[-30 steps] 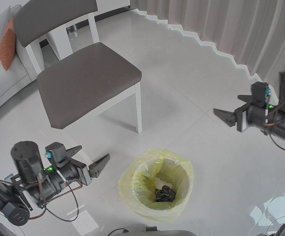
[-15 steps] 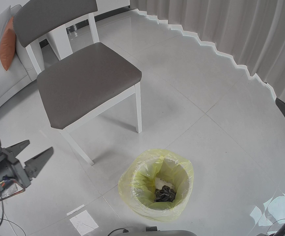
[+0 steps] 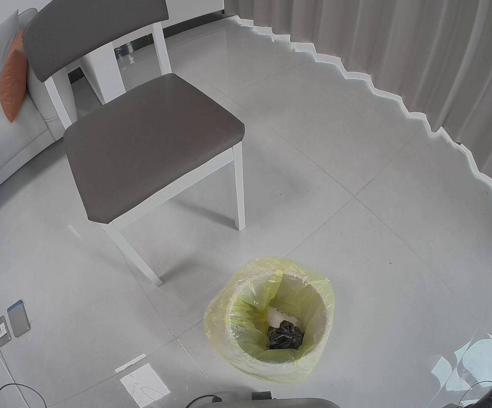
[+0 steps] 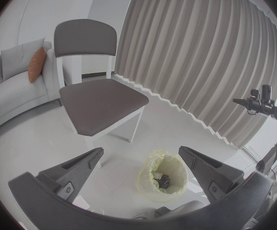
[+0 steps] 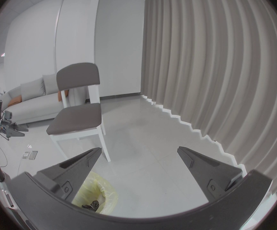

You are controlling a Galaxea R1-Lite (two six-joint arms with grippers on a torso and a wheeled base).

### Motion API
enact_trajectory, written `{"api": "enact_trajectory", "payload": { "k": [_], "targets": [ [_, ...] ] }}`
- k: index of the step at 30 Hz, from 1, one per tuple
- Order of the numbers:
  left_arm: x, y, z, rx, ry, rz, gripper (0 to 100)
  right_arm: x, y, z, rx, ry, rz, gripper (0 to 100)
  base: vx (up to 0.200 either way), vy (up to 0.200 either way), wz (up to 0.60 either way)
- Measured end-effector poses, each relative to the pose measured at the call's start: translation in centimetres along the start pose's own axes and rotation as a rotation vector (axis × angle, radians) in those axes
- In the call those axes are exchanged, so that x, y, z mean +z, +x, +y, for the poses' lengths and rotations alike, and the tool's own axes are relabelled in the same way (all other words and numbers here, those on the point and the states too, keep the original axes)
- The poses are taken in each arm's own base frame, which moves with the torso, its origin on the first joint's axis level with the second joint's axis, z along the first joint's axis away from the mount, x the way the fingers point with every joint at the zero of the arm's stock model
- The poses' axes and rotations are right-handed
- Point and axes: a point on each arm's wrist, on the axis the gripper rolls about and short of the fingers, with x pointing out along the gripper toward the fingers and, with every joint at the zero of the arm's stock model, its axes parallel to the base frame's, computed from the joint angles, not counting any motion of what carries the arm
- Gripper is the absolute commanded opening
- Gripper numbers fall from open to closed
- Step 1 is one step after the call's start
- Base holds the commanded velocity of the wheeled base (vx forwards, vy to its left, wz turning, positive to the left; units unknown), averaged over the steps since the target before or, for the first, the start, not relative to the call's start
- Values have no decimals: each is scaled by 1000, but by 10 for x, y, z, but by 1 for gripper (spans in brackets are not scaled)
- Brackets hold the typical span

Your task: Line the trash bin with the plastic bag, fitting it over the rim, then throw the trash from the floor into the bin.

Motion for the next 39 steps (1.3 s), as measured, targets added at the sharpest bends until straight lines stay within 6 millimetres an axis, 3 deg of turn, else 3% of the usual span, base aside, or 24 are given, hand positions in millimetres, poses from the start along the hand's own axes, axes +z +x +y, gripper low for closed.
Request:
{"api": "enact_trajectory", "payload": {
  "k": [3, 7, 14, 20, 25, 33, 39],
  "targets": [
    [-5, -16, 1, 41, -16, -2, 100, -20, -21, 1, -2, 67, 27, 100, 0, 0, 0],
    [-15, -31, 1, 82, -30, 36, 100, -40, -36, 3, 31, 140, 32, 100, 0, 0, 0],
    [-22, -46, -1, 112, -28, 64, 100, -79, -35, 4, 63, 137, 81, 100, 0, 0, 0],
    [-37, -53, -4, 116, 41, 109, 100, -93, -33, 4, 70, 116, 69, 100, 0, 0, 0],
    [-57, -46, -1, 182, 28, 143, 100, -94, -33, 4, 68, 81, 65, 100, 0, 0, 0],
    [-76, -15, 8, 211, 81, -34, 100, -96, -33, 3, 48, 30, 71, 100, 0, 0, 0],
    [-103, 0, 15, 217, 113, -46, 100, -97, -33, 3, 30, 7, 79, 100, 0, 0, 0]
  ]
}}
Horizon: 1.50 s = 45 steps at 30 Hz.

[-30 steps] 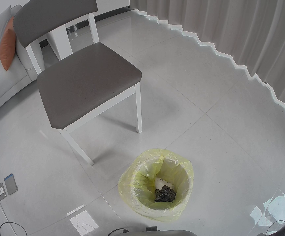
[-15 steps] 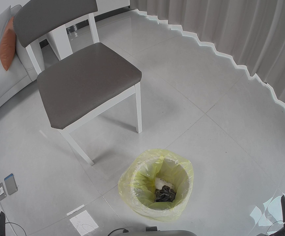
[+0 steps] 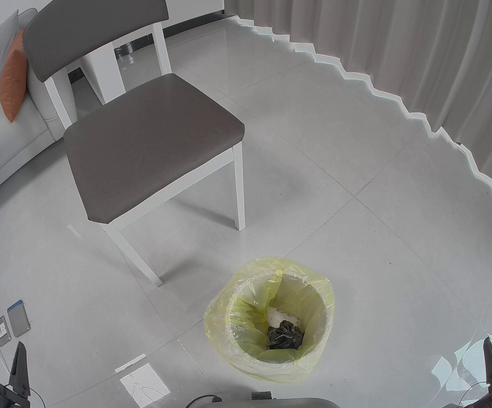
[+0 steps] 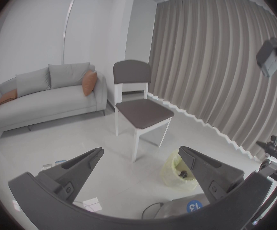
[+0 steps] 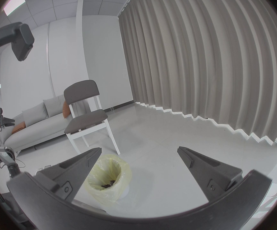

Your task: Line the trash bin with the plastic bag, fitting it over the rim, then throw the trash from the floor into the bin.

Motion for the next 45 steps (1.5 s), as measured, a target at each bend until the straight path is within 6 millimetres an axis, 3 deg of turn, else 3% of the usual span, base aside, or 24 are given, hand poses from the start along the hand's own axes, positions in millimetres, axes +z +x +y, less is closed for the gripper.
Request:
{"api": "enact_trajectory", "payload": {
  "k": [4, 10, 21, 45],
  "targets": [
    [-12, 2, 0, -19, 39, 61, 100, 0, 0, 1, 29, 7, 4, 100, 0, 0, 0],
    [-13, 3, 0, -28, 30, 62, 100, 0, 0, 3, 129, 1, 7, 100, 0, 0, 0],
    [-13, 3, 0, -29, 31, 61, 100, -2, 0, -3, -130, 2, 20, 100, 0, 0, 0],
    [-13, 3, 0, -30, 44, 59, 100, -6, 0, -3, -131, 8, 60, 100, 0, 0, 0]
  ]
}}
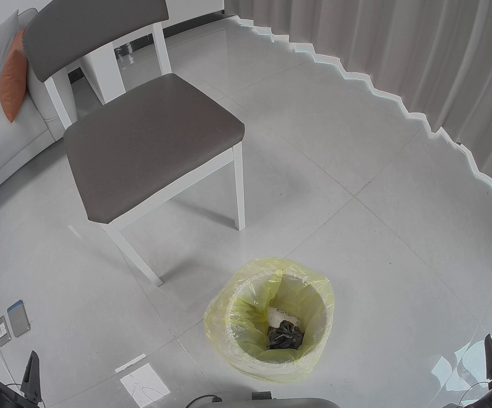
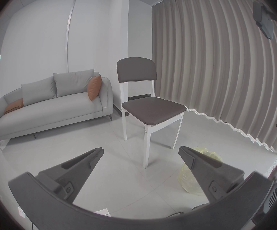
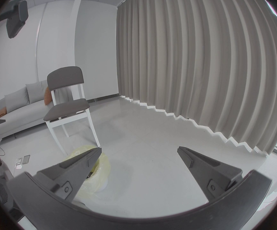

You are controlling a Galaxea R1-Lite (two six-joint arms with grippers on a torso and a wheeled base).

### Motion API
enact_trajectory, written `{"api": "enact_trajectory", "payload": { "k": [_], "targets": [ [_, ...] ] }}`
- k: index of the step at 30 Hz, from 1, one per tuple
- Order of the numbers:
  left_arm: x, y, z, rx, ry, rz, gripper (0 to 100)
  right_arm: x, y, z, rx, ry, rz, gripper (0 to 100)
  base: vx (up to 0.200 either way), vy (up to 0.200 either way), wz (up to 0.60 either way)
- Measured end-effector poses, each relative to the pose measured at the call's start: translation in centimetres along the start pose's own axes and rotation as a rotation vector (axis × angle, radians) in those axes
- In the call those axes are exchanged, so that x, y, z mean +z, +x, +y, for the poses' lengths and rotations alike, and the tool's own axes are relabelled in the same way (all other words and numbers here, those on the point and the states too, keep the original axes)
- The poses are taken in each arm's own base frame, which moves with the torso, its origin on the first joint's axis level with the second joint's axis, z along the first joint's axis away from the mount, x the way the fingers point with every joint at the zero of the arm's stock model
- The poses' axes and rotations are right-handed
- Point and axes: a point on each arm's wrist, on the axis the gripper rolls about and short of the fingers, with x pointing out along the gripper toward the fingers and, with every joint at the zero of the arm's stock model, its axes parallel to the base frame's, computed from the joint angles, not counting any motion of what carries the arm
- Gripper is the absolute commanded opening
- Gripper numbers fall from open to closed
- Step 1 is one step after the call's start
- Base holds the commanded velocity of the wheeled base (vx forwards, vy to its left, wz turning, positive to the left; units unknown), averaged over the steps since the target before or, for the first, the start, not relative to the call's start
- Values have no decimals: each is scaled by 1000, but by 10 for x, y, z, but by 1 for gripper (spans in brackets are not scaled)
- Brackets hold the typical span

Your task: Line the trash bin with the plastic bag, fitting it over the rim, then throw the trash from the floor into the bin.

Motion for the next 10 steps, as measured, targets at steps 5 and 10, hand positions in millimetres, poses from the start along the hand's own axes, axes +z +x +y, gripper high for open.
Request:
{"api": "enact_trajectory", "payload": {
  "k": [5, 10],
  "targets": [
    [0, 0, 0, 0, 5, 0, 100, 0, 0, 0, -6, -9, -2, 100, 0, 0, 0],
    [0, 0, 0, 0, 5, 1, 100, 0, 0, 0, -1, -20, 0, 100, 0, 0, 0]
  ]
}}
